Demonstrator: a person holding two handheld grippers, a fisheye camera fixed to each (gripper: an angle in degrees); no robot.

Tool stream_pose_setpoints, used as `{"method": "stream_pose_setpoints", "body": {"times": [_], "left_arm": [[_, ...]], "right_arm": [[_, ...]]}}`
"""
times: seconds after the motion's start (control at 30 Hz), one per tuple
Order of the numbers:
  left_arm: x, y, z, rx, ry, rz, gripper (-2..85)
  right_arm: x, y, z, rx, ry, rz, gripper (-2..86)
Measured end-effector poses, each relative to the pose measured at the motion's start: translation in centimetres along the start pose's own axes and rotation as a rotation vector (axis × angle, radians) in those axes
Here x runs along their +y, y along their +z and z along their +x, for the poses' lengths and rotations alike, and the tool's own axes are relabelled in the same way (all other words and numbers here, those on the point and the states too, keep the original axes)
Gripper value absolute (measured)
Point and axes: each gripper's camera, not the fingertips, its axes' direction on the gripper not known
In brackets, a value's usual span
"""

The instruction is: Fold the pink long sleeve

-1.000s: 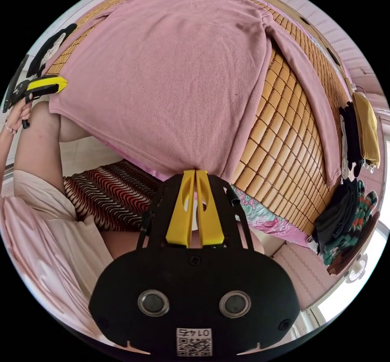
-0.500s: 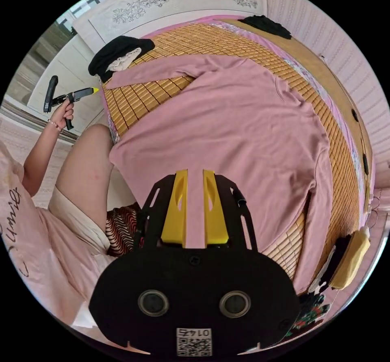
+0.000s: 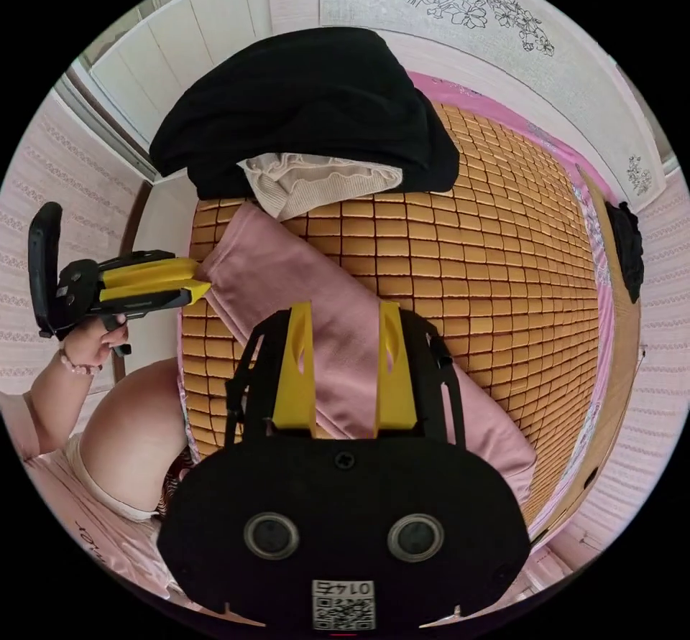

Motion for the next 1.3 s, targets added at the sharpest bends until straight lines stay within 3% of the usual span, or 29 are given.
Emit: {"method": "stream_pose_setpoints", "body": {"times": [0.07,0.13,0.27,0.4,0.47,0.6,0.7,0.77,0.87,0.93,1.07,1.3], "left_arm": [[0.5,0.3,-0.2,0.026,0.011,0.014,4.6],[0.8,0.4,-0.1,0.020,0.022,0.019,4.0],[1.5,-1.0,1.1,0.015,0.064,0.111,3.4],[2.0,-5.2,4.0,0.159,0.159,0.315,3.0],[2.5,-8.5,8.0,0.275,0.314,0.448,3.0],[4.5,-11.9,16.2,0.552,0.628,0.519,3.3],[8.7,-12.9,24.0,0.813,0.881,0.417,4.2],[13.5,-10.9,29.0,0.932,1.050,0.230,5.7],[19.0,-6.3,32.0,0.880,1.151,-0.030,6.1],[21.2,-3.8,32.2,0.842,1.172,-0.147,5.8],[22.7,0.6,31.8,0.679,1.142,-0.288,5.0],[24.2,5.2,38.0,0.619,1.208,-0.345,6.3]], "right_arm": [[-0.4,1.0,-0.1,0.018,-0.007,-0.053,9.0],[0.2,0.4,0.1,0.017,-0.008,-0.026,3.6],[2.0,-1.5,1.3,-0.009,0.027,0.032,1.2],[7.4,-8.6,6.0,-0.089,0.217,0.287,0.7],[11.9,-13.1,8.6,-0.124,0.318,0.443,0.7],[28.1,-23.3,12.1,-0.089,0.524,0.756,0.9],[41.8,-26.9,11.1,-0.049,0.688,0.831,1.5],[49.0,-25.9,9.6,0.011,0.830,0.720,2.1],[59.7,-20.6,7.1,0.049,1.146,0.368,4.0],[65.8,-17.0,4.6,-0.068,1.296,0.230,6.4],[69.0,-15.7,3.0,-0.134,1.376,0.273,8.1],[66.7,-15.6,9.0,-0.048,1.374,0.343,10.7]]}}
